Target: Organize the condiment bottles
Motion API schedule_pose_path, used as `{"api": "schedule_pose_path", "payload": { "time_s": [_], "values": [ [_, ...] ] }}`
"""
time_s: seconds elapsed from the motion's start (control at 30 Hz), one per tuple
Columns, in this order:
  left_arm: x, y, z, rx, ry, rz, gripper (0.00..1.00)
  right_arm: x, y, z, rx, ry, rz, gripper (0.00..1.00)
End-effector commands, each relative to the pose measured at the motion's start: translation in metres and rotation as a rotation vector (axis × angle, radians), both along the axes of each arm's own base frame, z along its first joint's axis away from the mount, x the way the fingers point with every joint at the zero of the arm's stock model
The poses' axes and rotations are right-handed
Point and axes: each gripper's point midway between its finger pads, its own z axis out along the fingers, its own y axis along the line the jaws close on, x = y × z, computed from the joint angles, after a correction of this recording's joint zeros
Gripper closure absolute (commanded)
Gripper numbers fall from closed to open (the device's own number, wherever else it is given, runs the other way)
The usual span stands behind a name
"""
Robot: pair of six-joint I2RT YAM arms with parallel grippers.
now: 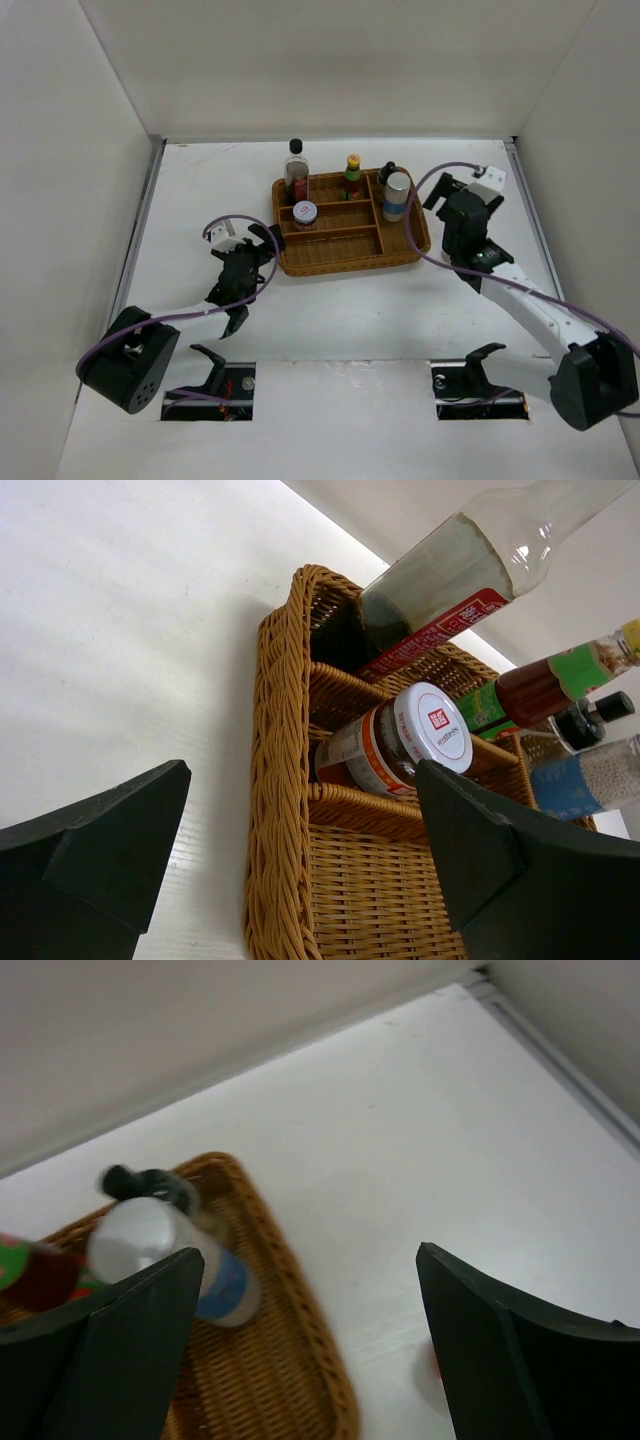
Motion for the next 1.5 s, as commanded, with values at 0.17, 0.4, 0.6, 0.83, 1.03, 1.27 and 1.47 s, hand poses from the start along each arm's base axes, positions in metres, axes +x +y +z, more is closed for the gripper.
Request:
{"api": "schedule_pose_path", "payload": {
  "time_s": [0.17,0.4,0.6,0.83,1.03,1.27,1.47],
  "values": [
    [-0.001,-0.008,0.016,-0.052,-0.051,-0.024,0.00,-0.050,-0.069,-0.083,-0.008,0.207,-0.266,0.06],
    [-0.001,-0.011,0.015,-0.059,-0.047,-0.037,0.00,-0.023,-0.064,-0.101,0.056,0.252,-0.211,0.08],
    [-0.001,-0.007,0.013,-0.058,-0.043,-0.029,0.00,-0.002,-0.065,-0.125,0.054,0.310,-0.217,0.31],
    [0.001,-0.006,0.011,-0.054,-0.036,-0.024,0.00,-0.014,-0.050,-0.045,-0.024,0.105,-0.212,0.54],
    [0.002,-0.001,0.012,-0.055,-0.039,-0.011,0.00,-0.015,0.023,-0.006,-0.018,0.018,0.006,0.53],
    [0.002,0.005,0.014,-0.057,-0.046,0.005,0.00,0.008,0.090,-0.047,0.004,0.080,0.198,0.51],
    [0.004,0.010,0.011,-0.051,-0.034,0.019,0.00,0.025,0.109,-0.087,-0.032,0.151,0.227,0.50]
  ]
}}
